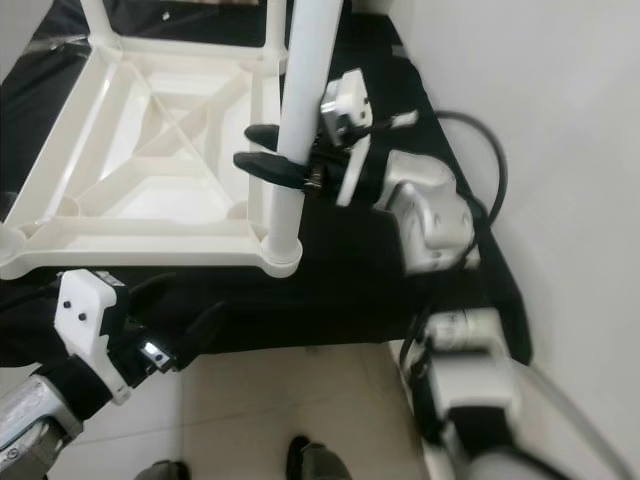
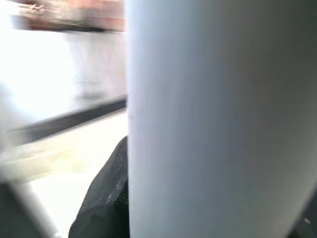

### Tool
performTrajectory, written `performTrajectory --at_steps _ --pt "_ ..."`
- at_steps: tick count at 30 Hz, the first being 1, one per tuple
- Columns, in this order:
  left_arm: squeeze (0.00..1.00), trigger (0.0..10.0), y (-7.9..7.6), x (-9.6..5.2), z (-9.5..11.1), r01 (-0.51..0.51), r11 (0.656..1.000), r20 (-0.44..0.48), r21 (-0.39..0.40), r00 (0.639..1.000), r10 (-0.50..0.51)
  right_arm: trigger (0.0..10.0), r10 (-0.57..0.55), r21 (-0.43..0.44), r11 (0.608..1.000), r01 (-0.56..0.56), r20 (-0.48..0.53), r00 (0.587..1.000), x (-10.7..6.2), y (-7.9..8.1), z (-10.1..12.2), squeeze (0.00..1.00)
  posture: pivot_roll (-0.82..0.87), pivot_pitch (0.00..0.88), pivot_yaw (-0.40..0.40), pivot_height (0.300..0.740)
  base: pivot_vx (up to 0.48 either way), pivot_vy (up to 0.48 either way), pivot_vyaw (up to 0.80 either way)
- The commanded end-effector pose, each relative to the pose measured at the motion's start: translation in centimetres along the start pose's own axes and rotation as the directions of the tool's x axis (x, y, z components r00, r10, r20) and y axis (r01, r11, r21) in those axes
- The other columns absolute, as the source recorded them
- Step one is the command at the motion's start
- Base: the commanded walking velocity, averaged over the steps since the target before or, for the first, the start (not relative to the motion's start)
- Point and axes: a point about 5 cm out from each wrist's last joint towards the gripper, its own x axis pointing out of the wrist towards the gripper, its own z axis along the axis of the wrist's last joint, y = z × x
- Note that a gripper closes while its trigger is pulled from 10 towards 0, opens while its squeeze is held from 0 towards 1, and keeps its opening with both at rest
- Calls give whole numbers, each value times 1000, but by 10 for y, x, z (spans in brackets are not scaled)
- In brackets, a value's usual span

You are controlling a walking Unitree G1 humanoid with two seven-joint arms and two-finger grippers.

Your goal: Building children table

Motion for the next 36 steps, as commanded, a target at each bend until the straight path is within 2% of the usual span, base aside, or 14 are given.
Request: performTrajectory --at_steps 1,6,11,12,15,16,22,25,26,30,31,32,34,36 --pt "0 10000 0 -2 -3 4 1000 -11 -20 1000 -4 0 -266 -130 963 237 -296 917 -27 -16 -54 0 149 248 -123 740 0 0 0" --pt "0 10000 -3 1 -5 27 999 -13 -29 1000 -27 0 -344 -152 938 313 -275 898 -25 -5 -53 0 135 231 -109 740 0 0 0" --pt "0 10000 -3 3 -4 34 999 -9 -27 999 -34 588 -309 -127 950 287 -220 925 12 -1 -31 0 135 232 -110 740 0 0 0" --pt "0 10000 -1 3 -4 28 999 -8 -22 1000 -28 10000 -274 -101 961 259 -196 941 20 0 -24 0 135 232 -110 740 0 0 0" --pt "0 10000 0 2 -3 23 1000 -7 -20 1000 -23 10000 -243 -86 969 232 -170 955 24 0 -20 39 140 237 -112 740 0 0 0" --pt "0 10000 0 2 -3 22 1000 -7 -19 1000 -22 10000 -229 -62 973 221 -158 961 24 1 -17 1000 139 240 -112 740 0 0 0" --pt "0 10000 -2 1 -3 26 999 -7 -23 1000 -26 10000 -86 27 996 88 -51 995 30 10 3 1000 138 250 -115 740 0 0 0" --pt "0 10000 -3 2 -3 27 999 -7 -26 1000 -27 10000 168 41 985 -169 16 986 31 11 16 1000 141 255 -118 740 0 0 0" --pt "0 10000 -4 2 -3 26 999 -6 -27 1000 -27 10000 271 37 962 -271 13 963 31 9 17 0 146 260 -124 740 0 0 0" --pt "0 10000 -4 2 -3 26 999 -6 -27 1000 -26 10000 406 13 914 -406 -7 914 29 7 16 0 150 267 -127 740 0 0 0" --pt "0 10000 -5 1 -3 23 999 -8 -28 1000 -23 10000 530 0 848 -530 -22 848 25 7 15 0 156 272 -128 740 0 0 0" --pt "0 10000 -5 1 -3 23 999 -8 -28 1000 -23 10000 530 0 848 -530 -22 848 25 7 15 0 156 272 -128 740 0 0 0" --pt "0 10000 -6 -1 -3 20 999 -9 -29 1000 -20 10000 612 1 791 -612 -16 790 24 6 17 0 162 277 -126 740 0 0 0" --pt "0 10000 -6 -1 -3 20 999 -9 -29 1000 -20 10000 612 1 791 -612 -16 790 24 6 17 0 162 277 -126 740 0 0 0"
